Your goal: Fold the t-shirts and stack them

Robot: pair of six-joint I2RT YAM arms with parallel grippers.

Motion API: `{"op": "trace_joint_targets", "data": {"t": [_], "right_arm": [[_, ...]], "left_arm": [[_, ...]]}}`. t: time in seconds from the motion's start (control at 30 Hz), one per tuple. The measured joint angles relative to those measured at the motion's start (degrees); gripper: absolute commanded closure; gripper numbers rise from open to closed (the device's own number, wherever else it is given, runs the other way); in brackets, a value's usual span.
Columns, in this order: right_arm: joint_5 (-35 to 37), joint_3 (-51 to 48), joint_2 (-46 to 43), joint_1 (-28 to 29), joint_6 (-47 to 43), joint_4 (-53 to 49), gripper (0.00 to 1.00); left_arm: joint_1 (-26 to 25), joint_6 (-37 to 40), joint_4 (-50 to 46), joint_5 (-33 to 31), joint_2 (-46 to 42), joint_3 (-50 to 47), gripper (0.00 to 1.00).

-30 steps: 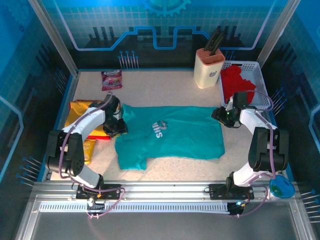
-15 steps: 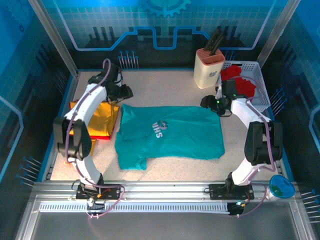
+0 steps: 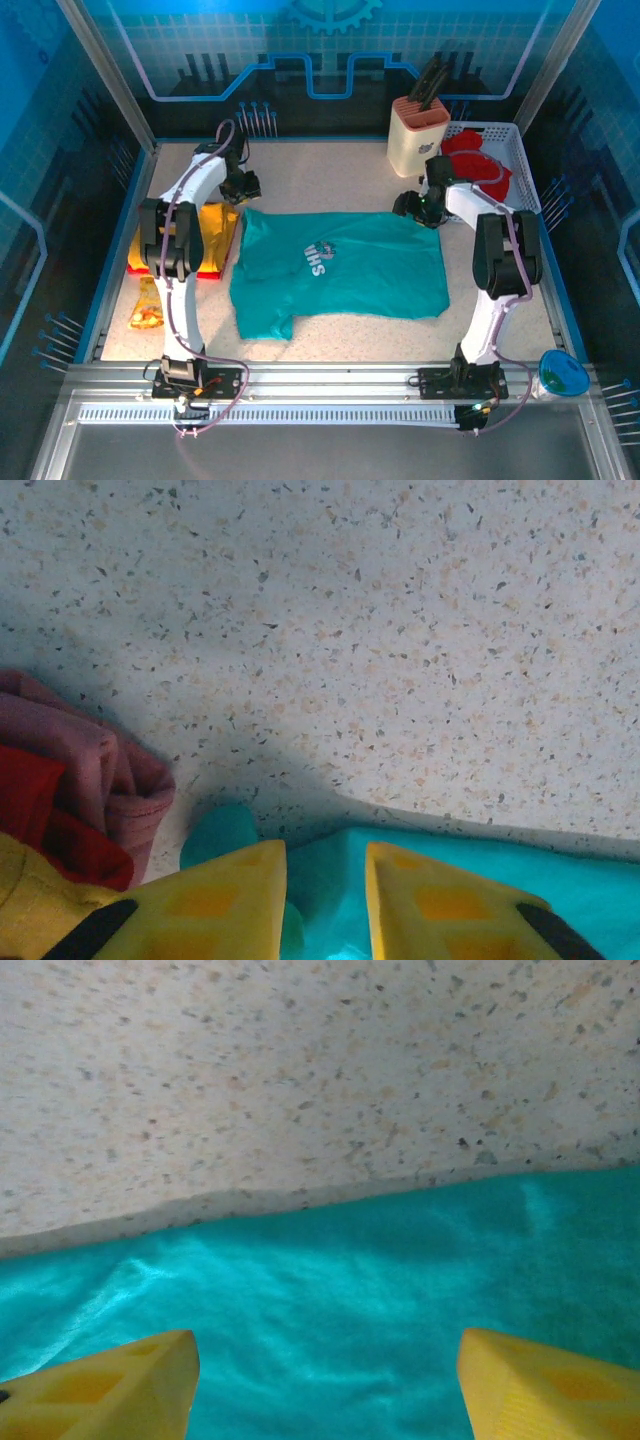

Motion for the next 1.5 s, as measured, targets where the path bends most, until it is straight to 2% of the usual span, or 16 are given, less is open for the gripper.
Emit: {"op": "trace_joint_targets", "data": {"t": [0.43, 0.6, 0.67, 0.8, 1.17, 1.5], "right_arm": [[3.5, 2.3, 3.7, 0.3, -1.3, -2.4, 0.3], [3.8, 2.8, 4.1, 0.4, -1.3, -2.8, 0.3], [3.9, 3.2, 4.3, 0.4, -1.3, -3.1, 0.3], [5.0, 4.2, 4.9, 0.4, -1.4, -4.2, 0.36], [9.5, 4.5, 5.2, 0.3, 0.1, -5.4, 0.44], [11.3, 2.7, 4.2, -0.1, 2.3, -4.7, 0.45]], "left_arm": [[0.0, 1.1, -1.2, -0.9, 1.1, -1.2, 0.69], [0.0, 1.2, -1.6, -0.9, 1.2, -1.5, 0.79], [0.0, 1.5, -1.6, -1.0, 1.2, -1.5, 0.9], [0.0, 1.5, -1.6, -1.8, 1.3, -1.6, 1.0], [0.8, 1.4, -0.4, -4.3, 1.2, -4.7, 1.0], [4.3, 0.8, 4.0, -4.3, 1.1, -7.5, 1.0]]}}
